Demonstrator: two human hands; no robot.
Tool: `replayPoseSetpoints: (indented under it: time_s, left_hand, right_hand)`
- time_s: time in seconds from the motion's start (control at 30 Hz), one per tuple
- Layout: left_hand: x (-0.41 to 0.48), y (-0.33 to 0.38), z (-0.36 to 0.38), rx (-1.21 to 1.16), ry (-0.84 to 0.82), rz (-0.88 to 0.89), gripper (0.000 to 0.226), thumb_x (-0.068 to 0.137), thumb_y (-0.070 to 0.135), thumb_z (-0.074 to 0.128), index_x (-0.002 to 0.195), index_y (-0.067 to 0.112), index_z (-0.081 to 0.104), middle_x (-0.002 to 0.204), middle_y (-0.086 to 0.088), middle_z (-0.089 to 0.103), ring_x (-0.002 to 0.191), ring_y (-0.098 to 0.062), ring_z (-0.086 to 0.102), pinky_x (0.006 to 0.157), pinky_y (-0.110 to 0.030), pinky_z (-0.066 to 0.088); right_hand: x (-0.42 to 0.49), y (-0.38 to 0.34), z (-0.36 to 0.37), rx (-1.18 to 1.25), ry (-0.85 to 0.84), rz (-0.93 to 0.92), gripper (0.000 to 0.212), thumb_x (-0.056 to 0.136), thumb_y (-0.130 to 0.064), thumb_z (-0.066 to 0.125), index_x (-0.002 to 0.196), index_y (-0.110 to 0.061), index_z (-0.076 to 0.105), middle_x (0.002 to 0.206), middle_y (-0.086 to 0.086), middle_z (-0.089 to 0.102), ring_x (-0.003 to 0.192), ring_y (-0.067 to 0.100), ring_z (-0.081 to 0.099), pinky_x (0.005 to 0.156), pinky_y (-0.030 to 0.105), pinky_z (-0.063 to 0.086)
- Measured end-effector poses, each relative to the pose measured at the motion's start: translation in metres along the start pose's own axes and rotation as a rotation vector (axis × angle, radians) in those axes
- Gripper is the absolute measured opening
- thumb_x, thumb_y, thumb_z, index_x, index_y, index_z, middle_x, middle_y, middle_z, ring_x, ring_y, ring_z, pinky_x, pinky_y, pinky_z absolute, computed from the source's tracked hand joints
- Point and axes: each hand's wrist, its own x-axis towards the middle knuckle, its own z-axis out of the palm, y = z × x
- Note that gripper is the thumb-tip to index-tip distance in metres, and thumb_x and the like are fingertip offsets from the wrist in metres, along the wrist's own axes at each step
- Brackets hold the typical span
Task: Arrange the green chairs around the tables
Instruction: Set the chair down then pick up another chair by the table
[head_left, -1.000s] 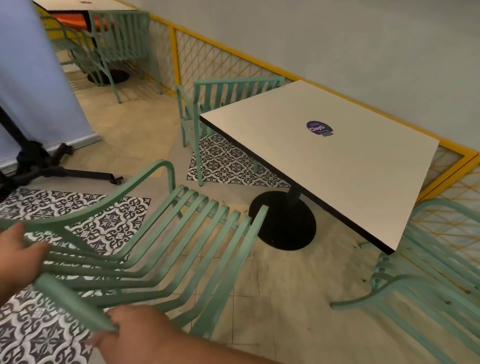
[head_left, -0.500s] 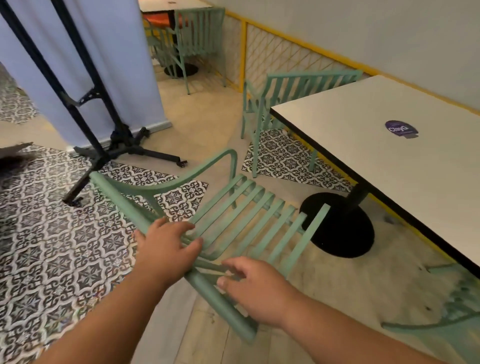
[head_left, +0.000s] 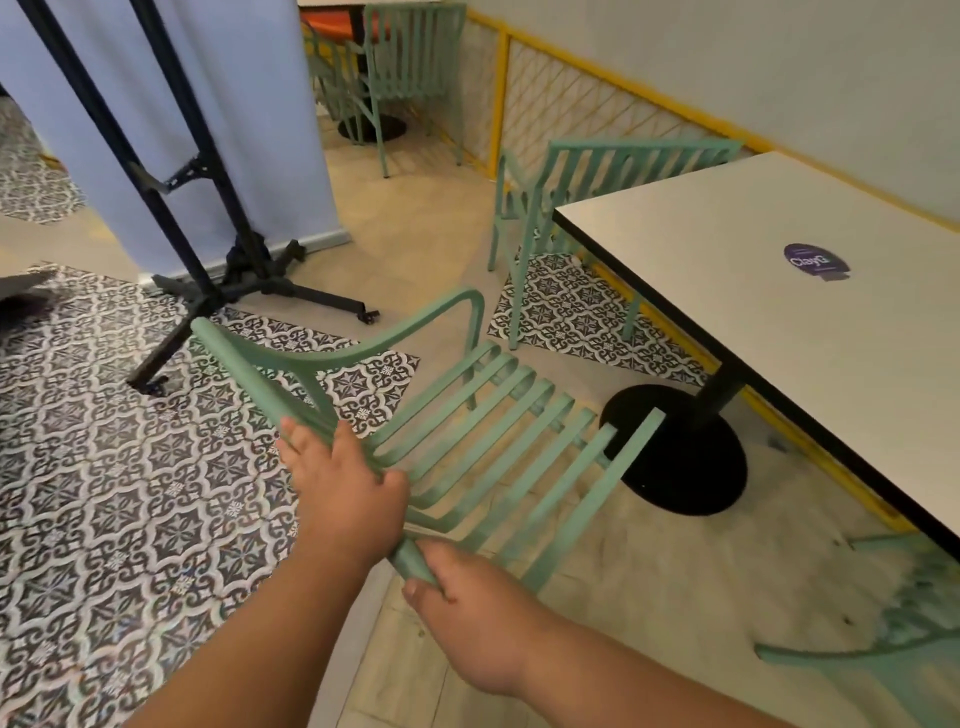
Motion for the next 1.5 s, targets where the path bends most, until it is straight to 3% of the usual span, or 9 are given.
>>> replayPoseSetpoints:
  time_s: [0.17, 0.3, 0.5, 0.73, 1.0, 1.27, 1.5]
  left_hand:
    - [0.016, -0.006, -0.007, 0.025, -0.001, -0.002, 0.074, 0.089, 0.024, 0.062, 0.152, 0.003, 0.031, 0.163, -0.032, -0.013, 0.151, -0.047, -0.011, 0.122, -0.055, 0.008]
    - [0.032, -0.012, -0.015, 0.055, -0.022, 0.02, 0.074, 0.089, 0.021, 0.059, 0.155, 0.005, 0.03, 0.163, -0.033, -0.012, 0.151, -0.048, -0.01, 0.123, -0.054, 0.005]
    - [0.054, -0.022, -0.022, 0.07, -0.04, 0.048, 0.076, 0.088, 0.025, 0.06, 0.156, 0.01, 0.03, 0.165, -0.026, -0.014, 0.152, -0.045, -0.01, 0.123, -0.056, 0.005]
    - [0.075, -0.023, -0.026, 0.116, -0.076, 0.083, 0.075, 0.089, 0.028, 0.058, 0.157, 0.013, 0.031, 0.165, -0.026, -0.014, 0.152, -0.045, -0.009, 0.123, -0.054, 0.003]
    - [0.09, -0.018, -0.032, 0.136, -0.105, 0.103, 0.071, 0.088, 0.025, 0.061, 0.154, 0.013, 0.036, 0.165, -0.028, -0.013, 0.152, -0.047, -0.005, 0.124, -0.053, 0.006]
    - [0.092, -0.017, -0.031, 0.147, -0.093, 0.105, 0.066, 0.089, 0.025, 0.061, 0.151, 0.013, 0.04, 0.165, -0.029, -0.011, 0.153, -0.046, -0.005, 0.124, -0.051, 0.005]
    - [0.087, -0.015, -0.033, 0.18, -0.09, 0.115, 0.069, 0.091, 0.03, 0.058, 0.155, 0.02, 0.035, 0.165, -0.03, -0.009, 0.153, -0.046, -0.006, 0.124, -0.051, 0.003]
  right_hand:
    - [0.013, -0.011, 0.008, 0.014, 0.001, -0.001, 0.027, 0.103, -0.042, 0.042, 0.122, -0.026, 0.053, 0.118, 0.008, 0.062, 0.105, 0.03, 0.059, 0.09, 0.039, 0.049]
    - [0.023, -0.022, 0.013, 0.031, 0.022, 0.011, 0.025, 0.104, -0.043, 0.042, 0.118, -0.025, 0.052, 0.117, 0.008, 0.063, 0.104, 0.031, 0.059, 0.08, 0.035, 0.042]
    - [0.04, -0.036, 0.023, 0.048, 0.055, 0.012, 0.026, 0.104, -0.042, 0.041, 0.121, -0.025, 0.051, 0.115, 0.01, 0.063, 0.1, 0.035, 0.061, 0.085, 0.044, 0.053]
    - [0.053, -0.045, 0.026, 0.061, 0.107, 0.003, 0.03, 0.105, -0.04, 0.042, 0.125, -0.02, 0.052, 0.119, 0.012, 0.062, 0.106, 0.036, 0.059, 0.092, 0.047, 0.051]
    - [0.064, -0.052, 0.027, 0.081, 0.13, 0.002, 0.028, 0.106, -0.038, 0.042, 0.12, -0.015, 0.052, 0.113, 0.016, 0.062, 0.101, 0.039, 0.058, 0.082, 0.044, 0.048]
    - [0.068, -0.051, 0.027, 0.097, 0.144, 0.004, 0.028, 0.104, -0.038, 0.043, 0.119, -0.016, 0.053, 0.115, 0.016, 0.061, 0.102, 0.039, 0.058, 0.084, 0.043, 0.047]
    - [0.066, -0.05, 0.025, 0.166, 0.133, -0.004, 0.024, 0.102, -0.041, 0.046, 0.113, -0.022, 0.054, 0.105, 0.01, 0.063, 0.094, 0.034, 0.059, 0.08, 0.042, 0.049]
